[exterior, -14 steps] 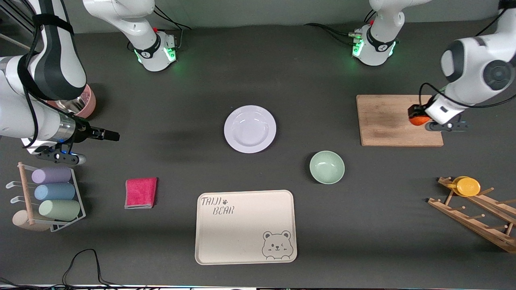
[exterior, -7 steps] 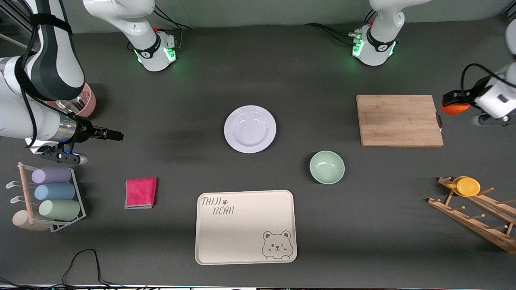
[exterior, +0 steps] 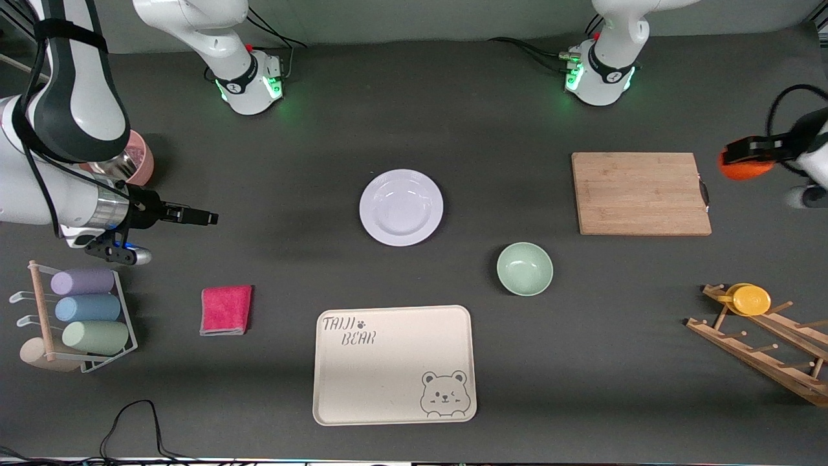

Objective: Place orange and plate with both arms
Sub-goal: 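Carry the orange with the left gripper onto the white plate, then open the left gripper and withdraw it while the right gripper approaches, then reach the right gripper to the white plate rim and grip it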

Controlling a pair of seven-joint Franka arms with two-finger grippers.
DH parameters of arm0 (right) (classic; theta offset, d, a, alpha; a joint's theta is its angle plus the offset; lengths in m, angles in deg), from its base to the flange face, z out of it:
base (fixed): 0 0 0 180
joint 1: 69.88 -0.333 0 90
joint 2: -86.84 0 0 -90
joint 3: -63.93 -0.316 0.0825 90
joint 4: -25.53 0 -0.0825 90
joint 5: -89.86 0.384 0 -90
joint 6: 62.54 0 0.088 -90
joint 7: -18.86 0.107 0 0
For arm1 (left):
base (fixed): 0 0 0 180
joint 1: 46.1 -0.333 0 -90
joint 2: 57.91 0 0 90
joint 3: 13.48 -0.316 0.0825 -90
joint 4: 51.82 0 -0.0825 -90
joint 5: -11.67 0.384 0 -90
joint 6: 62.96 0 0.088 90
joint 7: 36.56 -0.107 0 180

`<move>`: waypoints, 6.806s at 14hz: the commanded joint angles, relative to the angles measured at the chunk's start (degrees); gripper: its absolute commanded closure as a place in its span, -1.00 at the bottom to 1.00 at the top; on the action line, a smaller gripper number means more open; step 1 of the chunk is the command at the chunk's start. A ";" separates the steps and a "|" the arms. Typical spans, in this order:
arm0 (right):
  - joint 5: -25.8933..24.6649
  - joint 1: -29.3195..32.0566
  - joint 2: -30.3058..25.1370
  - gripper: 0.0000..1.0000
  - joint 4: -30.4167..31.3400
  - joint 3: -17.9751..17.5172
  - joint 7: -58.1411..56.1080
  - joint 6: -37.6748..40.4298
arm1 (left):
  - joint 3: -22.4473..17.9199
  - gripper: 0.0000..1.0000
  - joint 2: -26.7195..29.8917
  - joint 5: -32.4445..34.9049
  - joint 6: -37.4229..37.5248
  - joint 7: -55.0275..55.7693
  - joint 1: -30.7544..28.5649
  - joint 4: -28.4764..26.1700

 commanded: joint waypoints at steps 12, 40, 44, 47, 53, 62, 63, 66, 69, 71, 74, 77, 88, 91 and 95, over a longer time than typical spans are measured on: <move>2.65 -1.34 2.17 -1.00 0.05 -0.04 -1.19 -2.75 | -0.66 1.00 -20.87 -2.42 -35.25 65.83 48.34 2.57; 1.86 -1.51 1.30 -1.00 3.47 0.13 -2.24 -3.64 | -0.92 -1.00 -36.18 6.91 -57.51 69.36 54.42 -3.94; 1.86 -1.60 0.15 -1.00 5.15 -0.13 -2.59 -3.64 | -1.27 -1.00 -35.48 6.91 -57.42 69.45 53.80 -3.85; 1.86 -1.60 0.24 -1.00 5.15 -0.13 -2.60 -3.90 | -1.45 -1.00 -30.40 6.91 -52.18 68.32 49.42 -3.85; 2.83 -2.56 -1.42 -1.00 11.28 -0.22 -4.87 -9.51 | -1.27 -1.00 -18.97 6.30 -37.93 48.49 34.84 -3.76; 25.23 -4.15 -1.87 -1.00 20.87 0.22 -21.82 -18.22 | -1.27 -1.00 -4.29 3.58 -17.44 18.51 11.21 -4.37; 27.07 -4.24 -1.52 -1.00 21.66 0.22 -23.76 -19.45 | -1.01 -1.00 -2.80 3.49 -16.21 14.39 8.04 -4.55; 34.01 -4.24 0.67 -1.00 23.86 0.22 -32.10 -19.90 | -1.18 -1.00 0.46 3.57 -13.65 0.77 -1.28 -4.20; 38.76 -4.85 1.73 -1.00 26.32 0.13 -38.79 -22.00 | -0.93 -1.00 1.26 4.28 -12.95 -5.25 -7.53 -3.94; 41.48 -6.43 2.26 -1.00 28.08 -0.04 -40.82 -23.40 | -1.45 -1.00 1.52 4.36 -9.28 -5.34 -7.90 -4.02; 46.24 -9.42 4.36 -1.00 29.23 -0.22 -46.36 -26.23 | -2.24 -1.00 4.59 4.54 -9.76 -5.25 -5.80 -10.32; 53.85 -12.75 7.69 -1.00 29.23 -0.22 -53.37 -27.72 | -2.59 -1.00 13.54 4.54 -19.77 -5.25 -2.28 -25.51; 68.83 -19.44 13.51 -1.00 27.12 -4.42 -60.96 -38.51 | -3.24 -1.00 2.85 6.65 -15.76 -5.52 -0.84 -12.38; 71.38 -19.44 14.74 -1.00 25.98 -6.37 -61.04 -40.47 | -2.94 -1.00 2.84 6.83 -15.67 -5.43 -1.13 -12.29; 76.38 -19.44 17.37 -1.00 25.10 -7.95 -65.95 -42.31 | -2.86 -1.00 2.76 6.74 -14.80 -5.34 -0.87 -12.29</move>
